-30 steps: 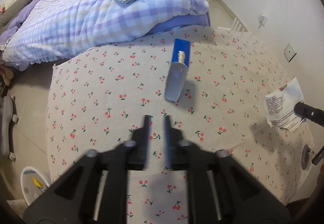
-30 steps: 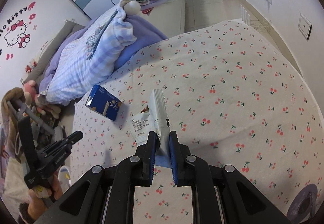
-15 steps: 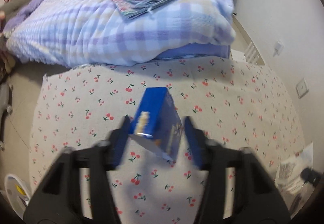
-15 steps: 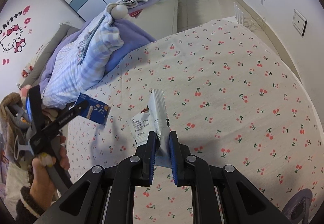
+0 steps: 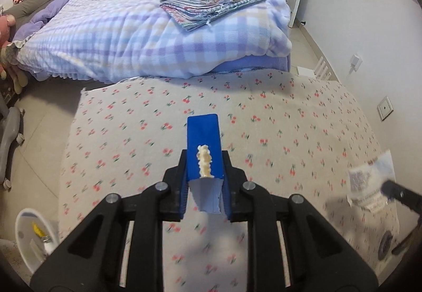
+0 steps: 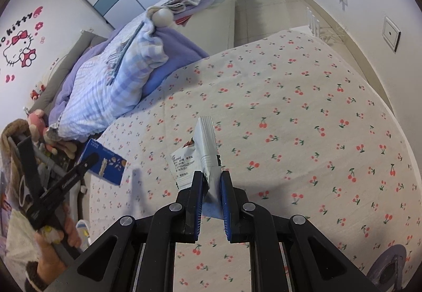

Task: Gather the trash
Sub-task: 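Carry the small blue box and paper wrapper to the white bin and release both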

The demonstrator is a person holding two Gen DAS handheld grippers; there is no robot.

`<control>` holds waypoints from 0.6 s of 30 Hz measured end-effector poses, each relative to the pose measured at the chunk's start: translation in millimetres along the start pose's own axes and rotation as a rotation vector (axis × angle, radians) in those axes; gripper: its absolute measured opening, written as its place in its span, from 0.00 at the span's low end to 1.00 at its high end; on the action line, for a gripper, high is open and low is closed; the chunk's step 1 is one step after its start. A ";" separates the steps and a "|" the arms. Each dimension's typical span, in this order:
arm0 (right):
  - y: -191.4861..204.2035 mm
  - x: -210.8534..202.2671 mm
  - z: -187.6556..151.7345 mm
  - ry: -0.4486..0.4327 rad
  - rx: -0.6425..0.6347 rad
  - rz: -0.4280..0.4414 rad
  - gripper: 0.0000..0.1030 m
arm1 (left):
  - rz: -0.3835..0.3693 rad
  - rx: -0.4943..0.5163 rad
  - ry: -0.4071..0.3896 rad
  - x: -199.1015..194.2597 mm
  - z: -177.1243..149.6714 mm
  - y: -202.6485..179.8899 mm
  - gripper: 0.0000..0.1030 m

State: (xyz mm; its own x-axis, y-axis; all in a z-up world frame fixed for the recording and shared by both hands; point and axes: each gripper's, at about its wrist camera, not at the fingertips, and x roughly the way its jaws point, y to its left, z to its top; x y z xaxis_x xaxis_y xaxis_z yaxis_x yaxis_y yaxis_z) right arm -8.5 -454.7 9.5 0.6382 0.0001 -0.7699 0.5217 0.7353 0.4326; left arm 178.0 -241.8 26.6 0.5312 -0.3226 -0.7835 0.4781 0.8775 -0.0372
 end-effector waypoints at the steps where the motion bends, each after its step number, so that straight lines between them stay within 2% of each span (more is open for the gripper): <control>1: 7.1 0.1 -2.9 0.002 -0.014 0.003 0.13 | -0.001 0.001 -0.002 -6.6 -4.3 3.2 0.22; 10: 82.7 5.1 -35.6 0.030 -0.149 0.054 0.13 | 0.037 -0.089 0.007 -67.6 -60.4 73.5 0.22; 18: 161.0 25.1 -76.0 0.090 -0.281 0.110 0.13 | 0.109 -0.202 -0.036 -96.8 -117.1 153.6 0.22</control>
State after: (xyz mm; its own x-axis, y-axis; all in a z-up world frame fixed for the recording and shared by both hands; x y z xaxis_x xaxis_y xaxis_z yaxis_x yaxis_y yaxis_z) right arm 48.5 -284.8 24.1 0.6228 0.1408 -0.7696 0.2673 0.8862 0.3784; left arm 118.1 -34.3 24.0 0.5984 -0.2317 -0.7669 0.2687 0.9599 -0.0803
